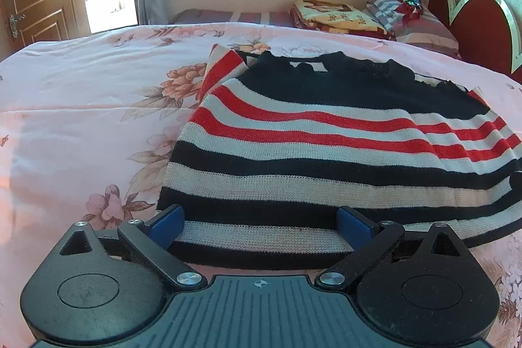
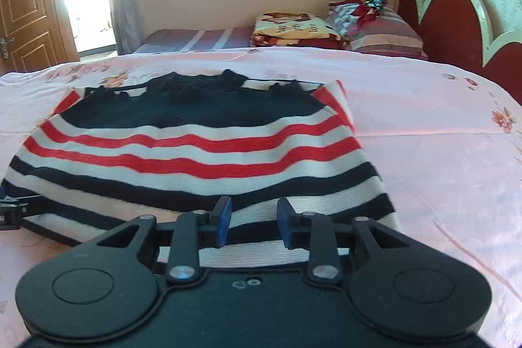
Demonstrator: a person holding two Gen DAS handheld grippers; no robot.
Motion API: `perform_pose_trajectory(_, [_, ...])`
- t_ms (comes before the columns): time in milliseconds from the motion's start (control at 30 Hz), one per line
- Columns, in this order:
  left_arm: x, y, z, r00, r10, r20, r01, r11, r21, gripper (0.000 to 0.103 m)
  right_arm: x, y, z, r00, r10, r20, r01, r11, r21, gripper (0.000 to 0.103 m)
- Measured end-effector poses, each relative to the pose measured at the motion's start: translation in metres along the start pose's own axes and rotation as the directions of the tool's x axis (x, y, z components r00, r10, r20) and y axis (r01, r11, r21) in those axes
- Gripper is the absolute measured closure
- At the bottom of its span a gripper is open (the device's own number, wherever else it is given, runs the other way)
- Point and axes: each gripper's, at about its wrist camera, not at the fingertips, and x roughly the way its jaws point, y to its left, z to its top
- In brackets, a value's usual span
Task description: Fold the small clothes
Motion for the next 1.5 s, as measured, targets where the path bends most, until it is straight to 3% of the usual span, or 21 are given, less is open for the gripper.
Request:
perform_pose_trajectory(100, [0.003, -0.002, -0.002, 1.000, 0.006, 0.004, -0.006, 1.000, 0.004, 0.004, 0.008, -0.020, -0.006, 0.998, -0.053, -0.029, 0.054, 0.998, 0.018, 0.065])
perform_pose_trajectory(300, [-0.009, 0.004, 0.000, 1.000, -0.023, -0.005, 0.023, 0.999, -0.037, 0.003, 0.007, -0.024, -0.009, 0.998, -0.040, -0.052, 0.041, 0.999, 0.007, 0.065])
perform_pose_trajectory(433, [-0.025, 0.014, -0.006, 0.999, -0.051, -0.020, 0.048, 0.991, -0.122, 0.003, -0.007, -0.012, -0.003, 1.000, 0.021, -0.007, -0.021, 1.000, 0.015, 0.062])
perform_pose_trajectory(600, [-0.027, 0.030, -0.021, 0.993, -0.099, -0.064, 0.080, 0.963, -0.257, 0.003, -0.013, 0.017, 0.004, 0.993, 0.115, 0.012, -0.115, 0.993, -0.014, 0.059])
perform_pose_trajectory(700, [-0.019, 0.038, -0.029, 0.986, -0.154, -0.068, 0.121, 0.929, -0.351, 0.003, -0.012, 0.037, 0.005, 0.987, 0.162, 0.009, -0.161, 0.986, -0.036, 0.057])
perform_pose_trajectory(967, [0.000, 0.053, -0.032, 0.972, -0.228, 0.057, 0.222, 0.812, -0.540, 0.007, -0.001, 0.060, 0.005, 0.979, 0.206, 0.001, -0.206, 0.978, -0.039, 0.057])
perform_pose_trajectory(1033, [0.009, 0.056, -0.030, 0.969, -0.231, 0.084, 0.236, 0.781, -0.579, 0.015, 0.003, 0.062, 0.006, 0.978, 0.207, 0.004, -0.207, 0.978, -0.030, 0.057])
perform_pose_trajectory(1100, [0.017, 0.059, -0.026, 0.965, -0.237, 0.114, 0.256, 0.746, -0.615, 0.015, 0.007, 0.064, 0.009, 0.978, 0.211, 0.005, -0.210, 0.977, -0.023, 0.057])
perform_pose_trajectory(1200, [0.029, 0.058, -0.020, 0.961, -0.233, 0.148, 0.272, 0.716, -0.643, 0.016, 0.015, 0.069, 0.014, 0.977, 0.212, 0.017, -0.211, 0.977, -0.027, 0.057])
perform_pose_trajectory(1233, [0.032, 0.058, -0.018, 0.961, -0.226, 0.157, 0.273, 0.708, -0.652, 0.023, 0.018, 0.071, 0.016, 0.978, 0.208, 0.021, -0.208, 0.978, -0.035, 0.057])
perform_pose_trajectory(1267, [0.036, 0.058, -0.016, 0.963, -0.220, 0.156, 0.267, 0.702, -0.660, 0.042, 0.020, 0.073, 0.017, 0.979, 0.204, 0.026, -0.202, 0.978, -0.043, 0.057])
perform_pose_trajectory(1300, [0.042, 0.059, -0.016, 0.963, -0.225, 0.149, 0.266, 0.689, -0.674, 0.053, 0.021, 0.075, 0.018, 0.980, 0.198, 0.031, -0.196, 0.979, -0.050, 0.057])
perform_pose_trajectory(1333, [0.050, 0.061, -0.016, 0.961, -0.240, 0.139, 0.268, 0.665, -0.698, 0.068, 0.024, 0.077, 0.019, 0.980, 0.197, 0.032, -0.195, 0.979, -0.057, 0.057])
perform_pose_trajectory(1400, [0.055, 0.064, -0.017, 0.958, -0.248, 0.147, 0.275, 0.635, -0.722, 0.069, 0.031, 0.083, 0.014, 0.987, 0.163, 0.002, -0.163, 0.982, -0.091, 0.058])
perform_pose_trajectory(1433, [0.054, 0.061, -0.016, 0.959, -0.244, 0.144, 0.272, 0.644, -0.715, 0.069, 0.037, 0.085, 0.009, 0.988, 0.153, -0.013, -0.154, 0.982, -0.111, 0.057])
perform_pose_trajectory(1500, [0.054, 0.056, -0.012, 0.961, -0.238, 0.138, 0.265, 0.659, -0.704, 0.076, 0.036, 0.090, -0.003, 0.989, 0.142, 0.038, -0.134, 0.977, -0.163, 0.056])
